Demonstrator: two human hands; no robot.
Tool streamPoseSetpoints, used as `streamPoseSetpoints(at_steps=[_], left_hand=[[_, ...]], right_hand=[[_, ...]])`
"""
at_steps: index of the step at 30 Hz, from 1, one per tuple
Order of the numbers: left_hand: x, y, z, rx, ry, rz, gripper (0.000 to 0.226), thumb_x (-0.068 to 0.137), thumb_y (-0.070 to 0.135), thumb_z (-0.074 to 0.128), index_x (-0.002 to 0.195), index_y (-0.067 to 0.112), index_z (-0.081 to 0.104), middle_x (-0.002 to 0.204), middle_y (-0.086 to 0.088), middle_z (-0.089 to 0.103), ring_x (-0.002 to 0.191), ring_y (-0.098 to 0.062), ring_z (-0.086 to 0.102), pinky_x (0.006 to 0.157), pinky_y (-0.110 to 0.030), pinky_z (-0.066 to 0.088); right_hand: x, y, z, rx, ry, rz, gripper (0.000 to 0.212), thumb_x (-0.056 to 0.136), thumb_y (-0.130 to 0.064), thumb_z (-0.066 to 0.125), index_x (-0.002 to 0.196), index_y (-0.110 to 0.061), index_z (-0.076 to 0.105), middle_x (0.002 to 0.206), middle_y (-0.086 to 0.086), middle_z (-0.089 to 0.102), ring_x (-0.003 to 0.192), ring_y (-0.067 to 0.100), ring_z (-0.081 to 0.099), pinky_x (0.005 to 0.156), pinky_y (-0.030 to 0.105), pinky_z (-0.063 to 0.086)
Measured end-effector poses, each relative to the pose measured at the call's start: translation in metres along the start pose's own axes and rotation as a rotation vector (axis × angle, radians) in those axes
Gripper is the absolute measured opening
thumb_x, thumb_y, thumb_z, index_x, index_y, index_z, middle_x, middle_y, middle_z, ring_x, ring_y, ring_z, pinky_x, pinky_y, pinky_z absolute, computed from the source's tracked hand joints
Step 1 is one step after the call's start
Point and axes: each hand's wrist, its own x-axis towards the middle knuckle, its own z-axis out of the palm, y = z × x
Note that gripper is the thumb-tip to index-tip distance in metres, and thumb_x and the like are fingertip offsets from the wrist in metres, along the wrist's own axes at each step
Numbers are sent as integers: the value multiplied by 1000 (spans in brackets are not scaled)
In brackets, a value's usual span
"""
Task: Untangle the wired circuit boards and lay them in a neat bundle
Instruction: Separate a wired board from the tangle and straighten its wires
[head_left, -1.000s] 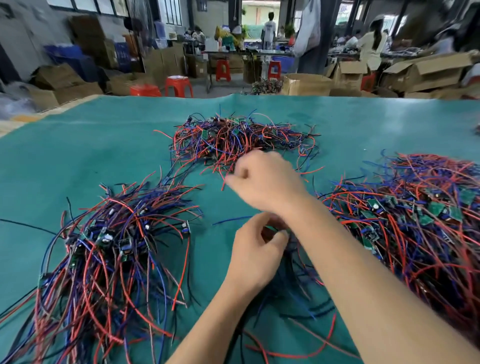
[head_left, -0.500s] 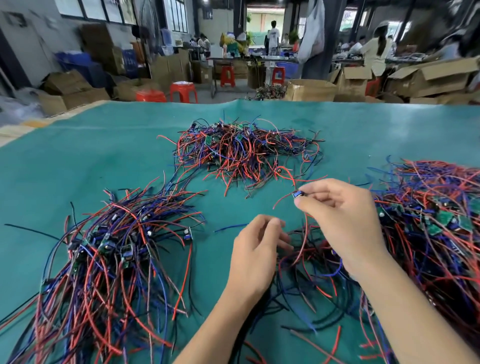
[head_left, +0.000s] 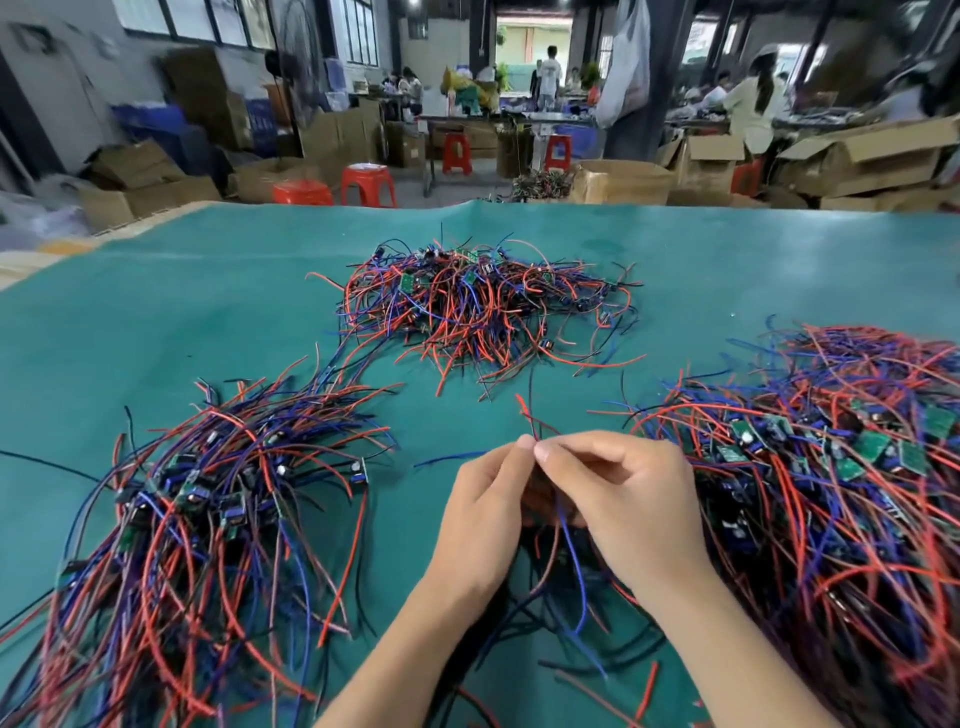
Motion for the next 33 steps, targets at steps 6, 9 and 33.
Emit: streamPoseSetpoints(at_steps=[6,9,33], left_hand=[[1,-6,-1,108,-22,-3,48,98,50,41,84,10,64,74,-18,69,66,-22,57,63,-37,44],[1,-8,-2,121,-61,-5,47,98,52,40,86,13,64,66,-11,65,61,-22,57,64,-43,46],[-4,2,1,63,-158,-45,23,101,12,55,79,10,59,65,-7,68,49,-15,58,54,-15,44]], right_hand=[[4,8,-2,-64,115,34,4,78,-36,79,77,-33,77,67,-8,74,63,13,69,68,41,58],[7,11,-1,48,19,126,6,86,-23,80,82,-28,80,74,-8,76,66,11,68,67,27,53],[16,17,-9,-22,160,-23,13,86,-16,81,74,-19,75,65,-10,71,57,4,59,64,26,46]])
